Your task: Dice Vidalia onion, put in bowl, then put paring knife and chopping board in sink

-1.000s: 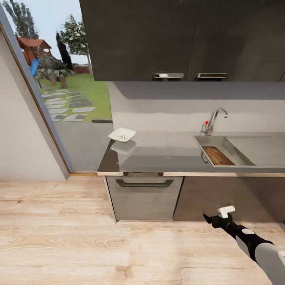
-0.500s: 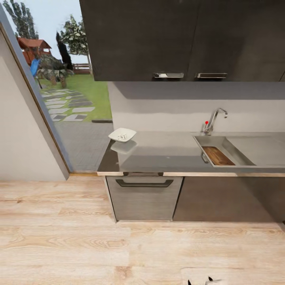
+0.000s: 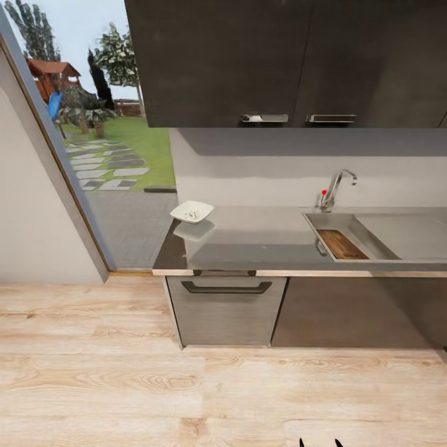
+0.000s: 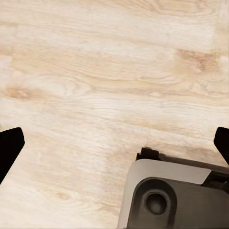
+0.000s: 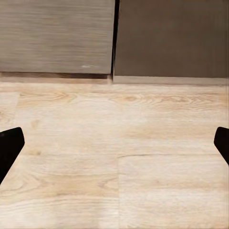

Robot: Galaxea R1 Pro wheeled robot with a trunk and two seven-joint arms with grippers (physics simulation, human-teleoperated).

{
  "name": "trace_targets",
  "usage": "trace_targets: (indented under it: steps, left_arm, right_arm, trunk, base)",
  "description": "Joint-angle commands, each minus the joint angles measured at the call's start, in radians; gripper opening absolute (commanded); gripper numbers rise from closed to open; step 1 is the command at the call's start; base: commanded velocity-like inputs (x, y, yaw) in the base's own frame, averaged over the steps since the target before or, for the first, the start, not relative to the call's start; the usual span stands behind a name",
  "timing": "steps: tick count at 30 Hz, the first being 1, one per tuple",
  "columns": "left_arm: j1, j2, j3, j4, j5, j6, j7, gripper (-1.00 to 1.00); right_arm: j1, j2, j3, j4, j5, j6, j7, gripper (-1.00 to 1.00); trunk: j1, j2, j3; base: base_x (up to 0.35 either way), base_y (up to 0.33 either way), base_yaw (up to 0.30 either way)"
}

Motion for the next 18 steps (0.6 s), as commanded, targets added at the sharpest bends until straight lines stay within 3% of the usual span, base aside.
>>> trace_targets:
  steps: [1,18]
  left_arm:
    - [-0.001,0.002,-0.009,0.000,0.003,-0.007,0.006,1.00]
    - [-0.001,0.004,-0.012,0.004,0.003,-0.033,0.005,1.00]
  right_arm:
    - [-0.001,0.000,-0.008,0.001,0.010,-0.003,-0.003,1.00]
    - [-0.001,0.000,-0.013,-0.001,-0.004,-0.007,-0.007,1.00]
  trunk:
    - [0.001,-0.002,-0.002]
    - [0.001,-0.002,0.007]
  base:
    - [0.000,0.000,0.000]
    - [0.000,0.000,0.000]
